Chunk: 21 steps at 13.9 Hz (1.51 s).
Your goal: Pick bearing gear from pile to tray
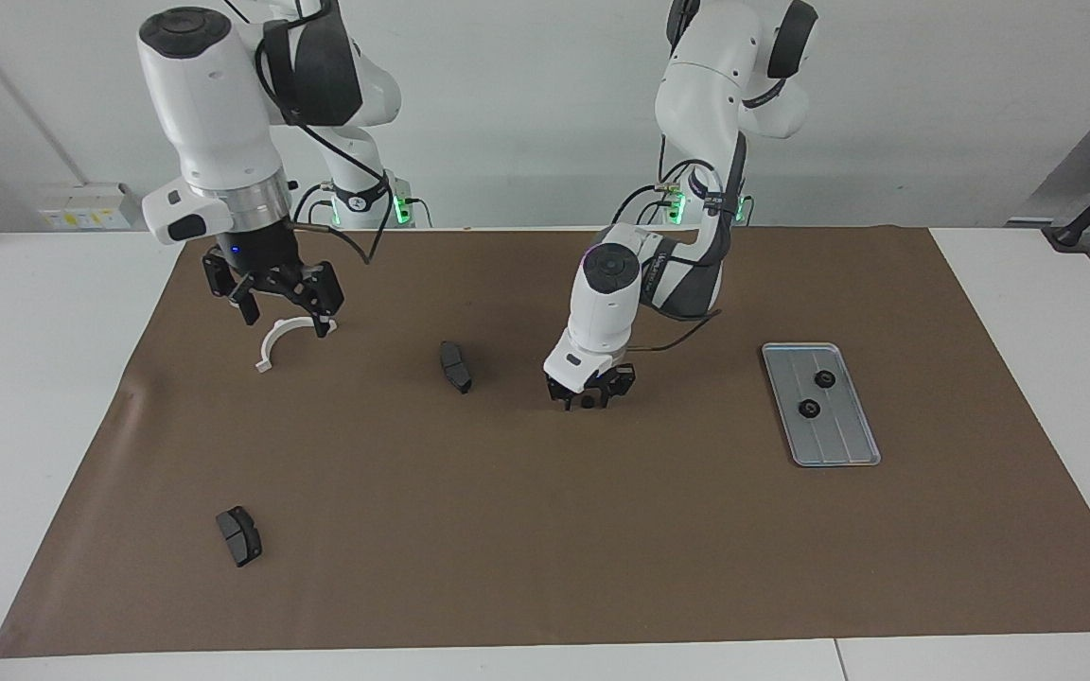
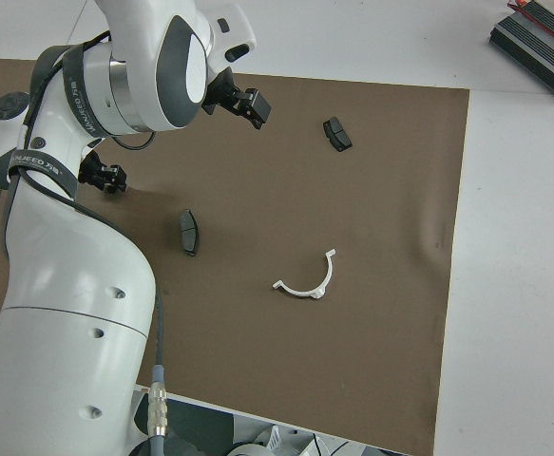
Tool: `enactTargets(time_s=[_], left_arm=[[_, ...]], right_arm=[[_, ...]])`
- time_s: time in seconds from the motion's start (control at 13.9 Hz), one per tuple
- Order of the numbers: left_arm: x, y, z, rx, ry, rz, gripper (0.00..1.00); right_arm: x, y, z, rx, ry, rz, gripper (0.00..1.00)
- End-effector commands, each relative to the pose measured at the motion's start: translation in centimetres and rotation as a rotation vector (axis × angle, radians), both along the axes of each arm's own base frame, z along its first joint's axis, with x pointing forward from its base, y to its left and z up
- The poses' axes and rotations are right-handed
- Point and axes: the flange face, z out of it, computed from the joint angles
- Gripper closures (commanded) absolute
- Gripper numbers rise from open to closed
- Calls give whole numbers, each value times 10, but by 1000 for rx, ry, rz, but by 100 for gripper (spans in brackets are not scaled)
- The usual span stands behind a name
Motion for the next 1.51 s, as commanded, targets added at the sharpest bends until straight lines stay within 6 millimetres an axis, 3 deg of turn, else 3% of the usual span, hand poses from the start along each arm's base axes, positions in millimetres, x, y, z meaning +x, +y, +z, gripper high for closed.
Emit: enactTargets(time_s=[0.0,0.22,0.43,0.79,1.29,1.44], left_arm=[[-11,5,8,15,-18,-6,46],[-15,6,4,21,-10,-9,54],[-19,6,2,22,-7,-12,58],[-21,5,3,24,-3,-16,69],[-23,5,1,26,0,-22,99],[-11,11,11,21,-4,-4,100]], right_arm=[[-20,-32,17,33,35,36,0],[-46,-68,35,33,90,26,0],[-66,-83,45,48,137,29,0],[-58,-102,37,43,153,52,0],[-59,-93,36,42,148,69,0],[-61,-92,39,42,149,81,0]])
